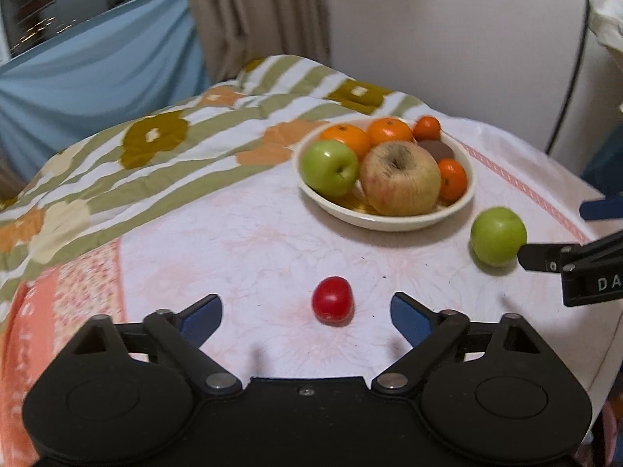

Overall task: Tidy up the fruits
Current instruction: 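Withdraw both tools from the bowl toward the last fruits, then grasp the red tomato with the left tool while the right tool grasps the green apple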

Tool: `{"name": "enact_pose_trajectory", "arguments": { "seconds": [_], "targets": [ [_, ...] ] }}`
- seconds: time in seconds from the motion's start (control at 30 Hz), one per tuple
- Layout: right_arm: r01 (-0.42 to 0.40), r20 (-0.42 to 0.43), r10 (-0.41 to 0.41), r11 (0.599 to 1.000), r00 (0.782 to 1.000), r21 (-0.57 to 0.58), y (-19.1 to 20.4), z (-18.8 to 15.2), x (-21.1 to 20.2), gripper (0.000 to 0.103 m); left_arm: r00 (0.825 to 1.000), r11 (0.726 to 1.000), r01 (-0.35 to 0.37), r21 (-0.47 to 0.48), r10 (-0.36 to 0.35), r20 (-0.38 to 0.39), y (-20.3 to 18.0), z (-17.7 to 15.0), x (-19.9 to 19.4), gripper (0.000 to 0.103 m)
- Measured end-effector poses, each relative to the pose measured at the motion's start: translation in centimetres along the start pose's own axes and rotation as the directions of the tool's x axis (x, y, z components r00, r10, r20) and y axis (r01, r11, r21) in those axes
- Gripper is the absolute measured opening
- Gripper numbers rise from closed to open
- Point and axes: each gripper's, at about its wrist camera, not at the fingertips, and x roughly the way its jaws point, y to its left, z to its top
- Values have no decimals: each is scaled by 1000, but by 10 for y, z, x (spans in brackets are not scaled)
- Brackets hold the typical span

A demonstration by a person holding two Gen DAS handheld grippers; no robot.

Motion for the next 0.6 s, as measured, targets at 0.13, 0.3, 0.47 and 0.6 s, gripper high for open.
{"name": "enact_pose_trajectory", "arguments": {
  "seconds": [0.13, 0.3, 0.47, 0.6],
  "targets": [
    [-6, 7, 5, 1000, 1000, 27, -1, -6, 8, 103, 999, 999, 26, 29, -25, -26, -4, 0, 24, 74],
    [1, 1, -1, 1000, 1000, 12, 1, -11, 18, 103, 997, 998, 58, 30, -56, -53, -5, -1, 44, 63],
    [-11, -3, 11, 1000, 1000, 23, 1, -14, 26, 103, 995, 996, 74, 42, -72, -64, -6, -4, 49, 55],
    [-13, -5, 13, 1000, 1000, 14, 2, -13, 31, 103, 993, 994, 101, 42, -98, -60, -6, -4, 49, 39]
  ]
}}
